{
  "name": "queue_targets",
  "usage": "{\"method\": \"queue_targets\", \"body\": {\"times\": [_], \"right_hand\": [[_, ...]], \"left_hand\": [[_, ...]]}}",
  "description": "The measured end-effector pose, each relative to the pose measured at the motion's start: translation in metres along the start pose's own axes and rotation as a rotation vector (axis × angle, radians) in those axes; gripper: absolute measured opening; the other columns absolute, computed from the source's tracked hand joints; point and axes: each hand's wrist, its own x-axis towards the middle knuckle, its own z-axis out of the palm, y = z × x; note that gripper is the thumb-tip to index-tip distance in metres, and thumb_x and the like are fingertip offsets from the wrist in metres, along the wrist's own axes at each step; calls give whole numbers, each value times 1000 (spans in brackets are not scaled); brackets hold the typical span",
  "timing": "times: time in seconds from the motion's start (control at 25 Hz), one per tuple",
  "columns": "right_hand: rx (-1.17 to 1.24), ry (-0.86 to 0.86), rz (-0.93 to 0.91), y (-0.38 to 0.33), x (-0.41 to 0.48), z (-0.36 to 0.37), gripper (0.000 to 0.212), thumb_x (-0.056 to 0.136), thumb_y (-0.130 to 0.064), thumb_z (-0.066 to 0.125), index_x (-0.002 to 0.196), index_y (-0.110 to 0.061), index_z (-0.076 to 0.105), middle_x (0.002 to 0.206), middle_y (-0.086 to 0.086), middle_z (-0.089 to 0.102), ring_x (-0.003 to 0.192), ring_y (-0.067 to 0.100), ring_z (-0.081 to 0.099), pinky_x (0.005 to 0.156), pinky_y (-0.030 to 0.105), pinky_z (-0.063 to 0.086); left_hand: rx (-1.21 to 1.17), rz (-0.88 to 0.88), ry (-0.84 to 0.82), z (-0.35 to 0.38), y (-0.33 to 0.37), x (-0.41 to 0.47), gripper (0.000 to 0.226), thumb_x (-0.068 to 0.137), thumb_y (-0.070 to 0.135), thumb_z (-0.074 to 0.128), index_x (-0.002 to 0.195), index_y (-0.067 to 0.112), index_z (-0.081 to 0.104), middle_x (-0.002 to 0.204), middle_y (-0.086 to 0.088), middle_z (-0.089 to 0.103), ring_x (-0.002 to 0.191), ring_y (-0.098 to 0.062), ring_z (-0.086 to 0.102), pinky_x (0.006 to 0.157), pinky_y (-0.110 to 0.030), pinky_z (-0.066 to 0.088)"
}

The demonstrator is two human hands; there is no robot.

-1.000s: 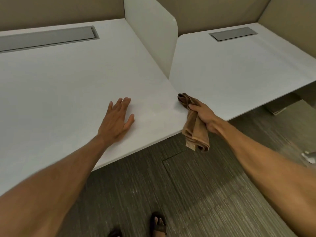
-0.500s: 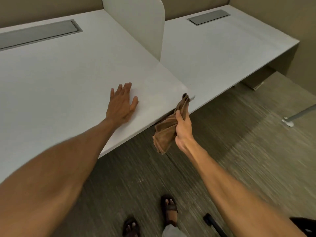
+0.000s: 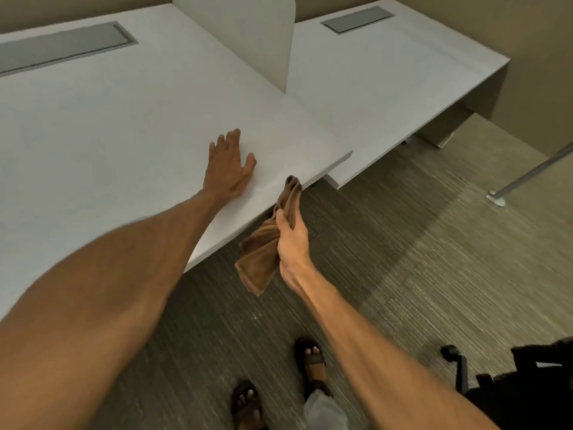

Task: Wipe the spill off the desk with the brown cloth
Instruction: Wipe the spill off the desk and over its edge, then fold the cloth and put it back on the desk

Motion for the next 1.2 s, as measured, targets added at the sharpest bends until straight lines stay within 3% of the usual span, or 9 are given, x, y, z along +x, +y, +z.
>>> {"method": "queue_targets", "body": {"times": [0.16, 0.32, 0.44, 0.6, 0.68, 0.8, 0.92, 1.04, 1.2], "right_hand": [[-280, -107, 16, -6, -30, -8, 48, 100, -20, 44, 146, -29, 35, 104, 2, 63, 95, 16, 63, 93, 37, 52], [-568, -204, -74, -33, -56, -6, 47, 101, -23, 43, 147, -33, 34, 102, 1, 62, 95, 14, 60, 86, 25, 46], [-560, -170, -138, -62, -62, 19, 46, 101, -27, 43, 146, -33, 34, 130, 3, 57, 111, 16, 56, 99, 32, 42], [-640, -181, -295, -95, -60, 58, 50, 101, -31, 41, 150, -30, 29, 152, 1, 41, 133, 23, 46, 114, 38, 31], [-696, -192, -394, -106, -53, 76, 51, 101, -35, 40, 150, -30, 27, 150, 2, 44, 130, 24, 50, 114, 40, 34], [-792, -195, -550, -115, -44, 101, 51, 101, -35, 37, 151, -31, 25, 147, 3, 48, 121, 25, 57, 109, 46, 43], [-857, -257, -716, -119, -37, 124, 53, 100, -32, 42, 150, -30, 24, 138, 6, 55, 102, 17, 64, 96, 36, 54], [-892, -452, -787, -129, -28, 144, 66, 96, -36, 51, 152, -31, 15, 158, -2, 30, 129, 9, 41, 108, 27, 33], [-691, -640, -740, -166, -2, 155, 62, 93, -42, 55, 145, -47, 22, 158, -12, 27, 141, 14, 32, 110, 34, 35]], "left_hand": [[-161, -120, -97, -18, 3, -12, 64, 102, 37, 34, 153, 9, 7, 162, -13, 5, 150, -28, 0, 121, -41, 2], [-248, -165, 53, -55, 23, -29, 54, 102, 33, 36, 147, 3, 29, 154, -16, 32, 143, -30, 29, 117, -38, 20], [-393, -195, 208, -87, 37, -40, 41, 101, 32, 38, 114, -2, 58, 119, -21, 63, 103, -32, 60, 94, -41, 46], [-570, -174, 158, -123, 54, -55, 57, 97, 50, 40, 82, 3, 67, 80, -16, 71, 70, -26, 70, 75, -43, 58], [-657, -202, 103, -142, 67, -56, 58, 94, 57, 39, 77, 10, 69, 78, -13, 72, 72, -25, 71, 76, -35, 58], [-716, -193, 87, -170, 75, -51, 71, 82, 68, 50, 86, 0, 69, 84, -18, 72, 82, -29, 70, 82, -38, 58], [-790, -168, 144, -195, 66, -48, 61, 70, 54, 75, 98, 1, 66, 93, -18, 70, 85, -27, 68, 72, -31, 59], [-859, -167, 208, -221, 55, -47, 35, 84, 32, 70, 105, 4, 62, 93, -8, 67, 86, -19, 64, 65, -18, 54], [-791, -151, 212, -253, 39, -40, 23, 94, 26, 58, 111, 10, 60, 102, -3, 65, 97, -21, 61, 76, -23, 52]]}}
